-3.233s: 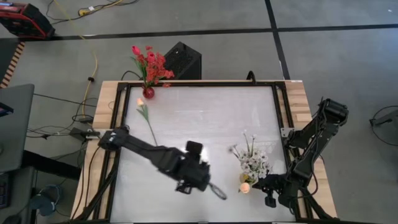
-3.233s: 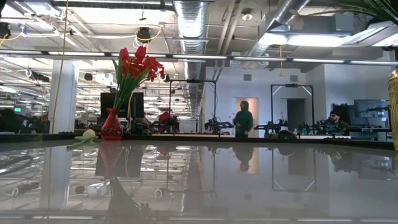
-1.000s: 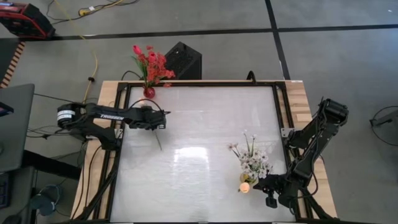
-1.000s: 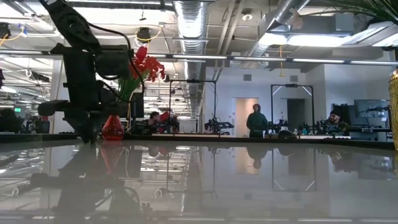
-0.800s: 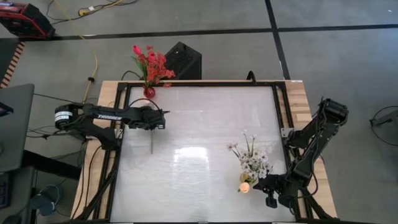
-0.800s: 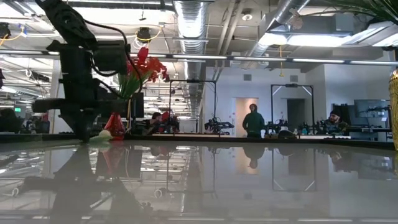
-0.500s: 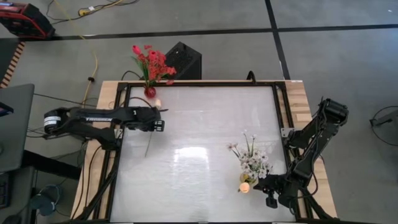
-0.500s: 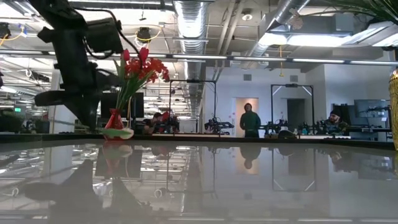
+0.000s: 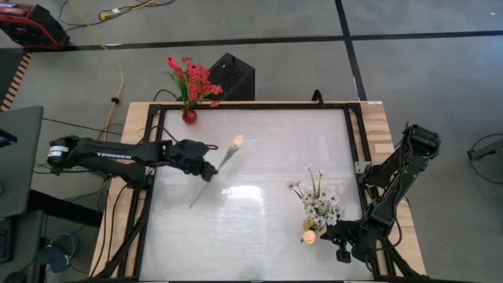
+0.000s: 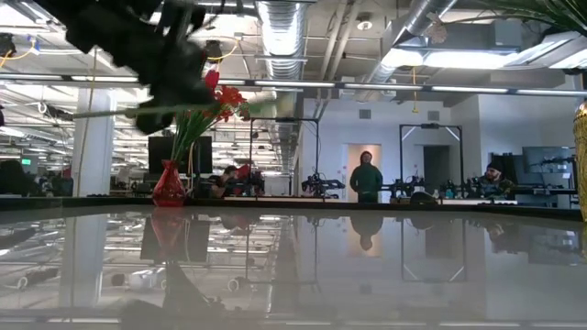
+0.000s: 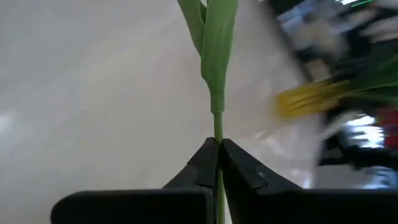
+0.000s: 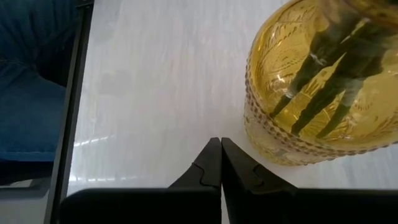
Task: Sort flowers into vase by color
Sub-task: Put the white flower into the transparent yellow vase
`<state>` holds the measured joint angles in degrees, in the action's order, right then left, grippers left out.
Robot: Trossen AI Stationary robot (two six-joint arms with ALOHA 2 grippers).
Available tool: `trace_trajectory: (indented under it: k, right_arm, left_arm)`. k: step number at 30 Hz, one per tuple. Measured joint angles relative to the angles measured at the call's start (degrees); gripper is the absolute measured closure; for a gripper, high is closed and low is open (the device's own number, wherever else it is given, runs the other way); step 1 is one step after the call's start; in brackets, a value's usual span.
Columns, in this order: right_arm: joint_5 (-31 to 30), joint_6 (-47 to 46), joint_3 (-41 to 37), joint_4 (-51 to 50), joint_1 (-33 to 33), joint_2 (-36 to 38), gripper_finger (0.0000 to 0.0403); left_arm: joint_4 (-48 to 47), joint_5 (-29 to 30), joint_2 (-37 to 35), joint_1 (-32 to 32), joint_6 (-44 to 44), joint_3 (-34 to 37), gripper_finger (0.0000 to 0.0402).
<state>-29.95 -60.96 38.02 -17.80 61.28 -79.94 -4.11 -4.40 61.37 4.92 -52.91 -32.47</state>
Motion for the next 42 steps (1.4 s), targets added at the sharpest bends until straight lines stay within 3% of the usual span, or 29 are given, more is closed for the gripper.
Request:
trace_trajectory:
  k: [5, 13, 20, 25, 29, 33, 39, 42]
  right_arm:
    - [0.0, -0.01, 0.0, 0.13, -0.26, 0.0, 0.0375]
    - [-0.52, 2.29, 0.0, 0.09, -0.24, 0.0, 0.0375]
    - [-1.94, 4.54, 0.0, 0.05, -0.26, 0.0, 0.0375]
    - [-3.45, 5.35, 0.0, 0.01, -0.26, 0.0, 0.0375]
    - [-3.63, 5.54, 0.0, -0.16, -0.31, 0.0, 0.0376]
    - [-1.7, 5.27, 0.02, -0.4, -0.65, 0.33, 0.0376]
    - [4.17, -0.27, 0.03, -6.4, -4.22, 5.93, 0.0377]
    - [4.39, -0.47, 0.02, -7.45, -7.66, 8.19, 0.0378]
  left_arm:
    - [21.96, 4.83, 4.53, -4.61, 6.88, -0.04, 0.0401]
    - [51.55, 7.87, 14.58, -11.35, 26.58, -0.07, 0.0401]
    - [76.74, 7.31, 25.98, -18.2, 44.51, -0.07, 0.0401]
    - [93.21, 4.3, 35.99, -19.95, 49.52, -1.93, 0.0401]
    - [93.29, -0.02, 43.15, -20.01, 50.36, -8.5, 0.0401]
    - [93.3, -8.66, 48.86, -19.89, 51.96, -16.5, 0.0401]
    - [93.02, -19.06, 48.95, -17.05, 50.19, -22.23, 0.0401]
    - [92.75, -20.9, 48.71, -15.62, 49.84, -22.98, 0.0401]
